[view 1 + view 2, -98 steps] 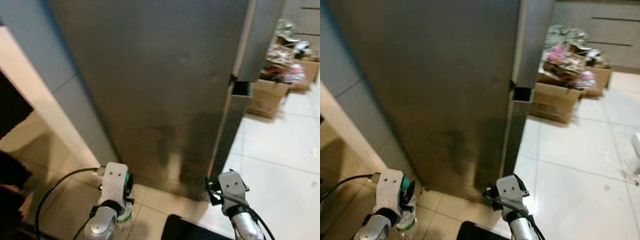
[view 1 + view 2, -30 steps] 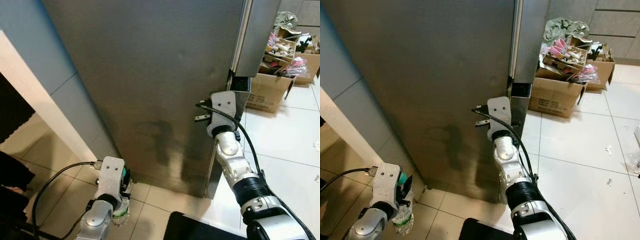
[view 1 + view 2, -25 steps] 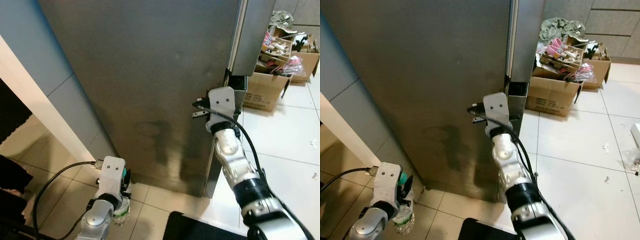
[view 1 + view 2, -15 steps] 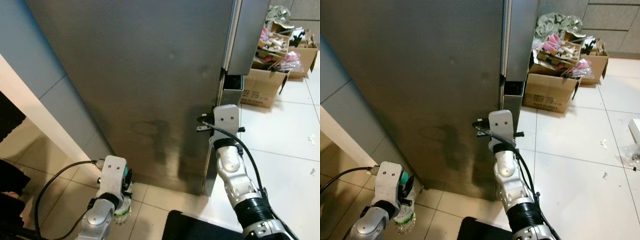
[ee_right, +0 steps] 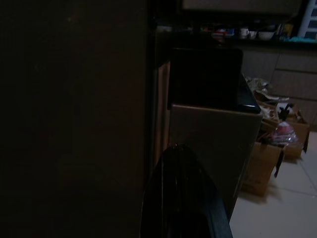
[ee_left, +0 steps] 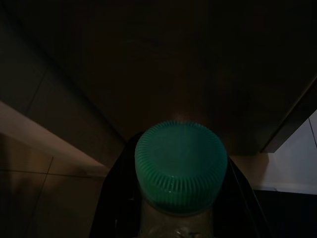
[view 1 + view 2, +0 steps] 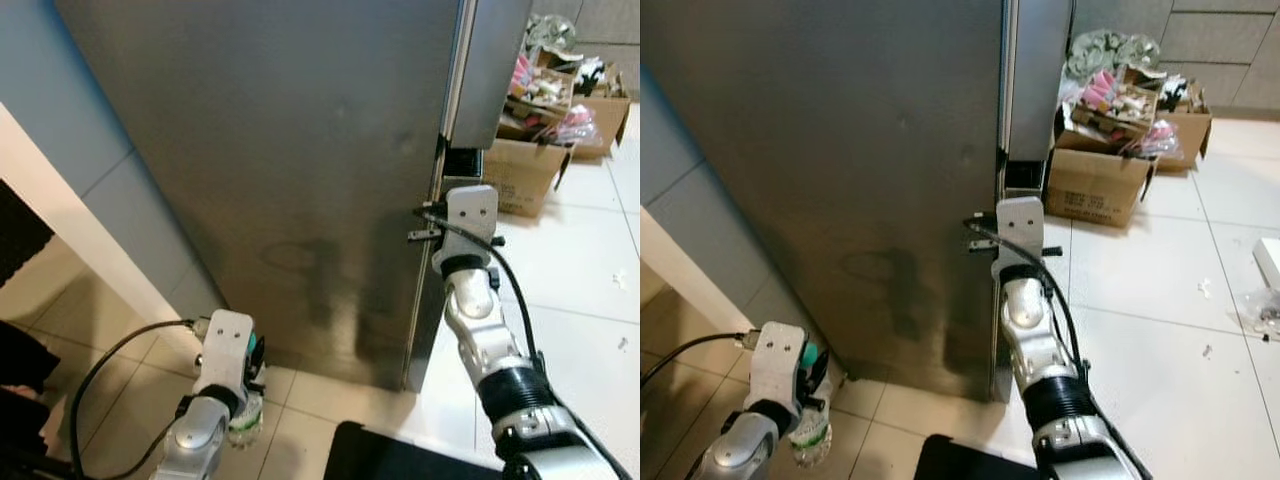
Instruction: Restocking fridge
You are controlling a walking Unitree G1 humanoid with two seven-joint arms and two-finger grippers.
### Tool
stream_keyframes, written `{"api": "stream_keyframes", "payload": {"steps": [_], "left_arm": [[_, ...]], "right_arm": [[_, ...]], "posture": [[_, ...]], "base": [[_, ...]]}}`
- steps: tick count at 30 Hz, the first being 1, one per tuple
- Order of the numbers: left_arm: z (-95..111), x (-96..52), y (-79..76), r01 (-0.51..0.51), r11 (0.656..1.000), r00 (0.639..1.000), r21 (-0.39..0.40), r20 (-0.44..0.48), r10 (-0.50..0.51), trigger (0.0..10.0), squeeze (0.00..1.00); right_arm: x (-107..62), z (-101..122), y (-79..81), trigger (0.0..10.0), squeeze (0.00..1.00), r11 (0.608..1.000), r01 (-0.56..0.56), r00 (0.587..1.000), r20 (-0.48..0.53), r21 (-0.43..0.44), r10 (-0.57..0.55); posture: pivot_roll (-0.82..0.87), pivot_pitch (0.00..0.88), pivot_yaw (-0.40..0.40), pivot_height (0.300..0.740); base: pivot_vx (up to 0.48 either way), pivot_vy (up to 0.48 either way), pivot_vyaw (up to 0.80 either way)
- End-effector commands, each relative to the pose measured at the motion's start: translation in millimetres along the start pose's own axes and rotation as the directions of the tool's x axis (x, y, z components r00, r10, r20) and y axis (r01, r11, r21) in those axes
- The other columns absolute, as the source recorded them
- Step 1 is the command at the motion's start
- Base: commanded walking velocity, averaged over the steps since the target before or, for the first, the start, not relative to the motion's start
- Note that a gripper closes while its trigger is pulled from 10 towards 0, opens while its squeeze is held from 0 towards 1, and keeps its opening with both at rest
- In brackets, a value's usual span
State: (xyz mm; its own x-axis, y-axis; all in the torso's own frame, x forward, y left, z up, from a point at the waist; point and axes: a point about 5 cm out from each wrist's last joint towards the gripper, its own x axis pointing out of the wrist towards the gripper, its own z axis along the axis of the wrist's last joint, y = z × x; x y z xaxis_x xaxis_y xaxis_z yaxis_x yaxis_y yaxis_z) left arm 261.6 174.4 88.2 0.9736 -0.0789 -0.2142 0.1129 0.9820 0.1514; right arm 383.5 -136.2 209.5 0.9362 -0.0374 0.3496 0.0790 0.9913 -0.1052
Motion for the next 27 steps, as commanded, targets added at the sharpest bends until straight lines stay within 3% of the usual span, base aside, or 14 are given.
{"api": "stream_keyframes", "payload": {"steps": [1,17,22,27], "left_arm": [[-5.5,-2.5,2.9,-0.01,1.0,1.0,0.002,-0.026,0.01,10.0,0.0],[-5.8,-4.6,3.9,-0.012,1.0,0.999,0.006,-0.032,0.012,10.0,0.0],[-5.6,-4.3,3.4,-0.012,1.0,0.999,0.003,-0.03,0.012,10.0,0.0],[-5.7,-4.6,3.4,-0.014,1.0,0.999,0.002,-0.031,0.014,10.0,0.0]], "right_arm": [[0.8,-2.8,0.7,10.0,0.0,1.0,-0.004,1.0,-0.021,0.003,0.005],[-3.6,-8.1,15.0,10.0,0.0,0.998,-0.059,0.998,-0.032,0.035,0.06],[-0.9,-13.9,12.9,10.0,0.0,0.991,-0.099,0.991,-0.079,0.088,0.106],[4.2,-11.7,3.1,10.0,0.0,0.996,-0.071,0.994,-0.078,0.052,0.075]], "posture": [[-0.06,0.215,0.116,0.74],[-0.05,0.225,0.118,0.74],[-0.05,0.223,0.117,0.74],[-0.05,0.224,0.114,0.74]], "base": [[0.0,0.0,0.0],[0.0,0.0,0.0],[0.0,0.0,0.0],[0.0,0.0,0.0]]}}
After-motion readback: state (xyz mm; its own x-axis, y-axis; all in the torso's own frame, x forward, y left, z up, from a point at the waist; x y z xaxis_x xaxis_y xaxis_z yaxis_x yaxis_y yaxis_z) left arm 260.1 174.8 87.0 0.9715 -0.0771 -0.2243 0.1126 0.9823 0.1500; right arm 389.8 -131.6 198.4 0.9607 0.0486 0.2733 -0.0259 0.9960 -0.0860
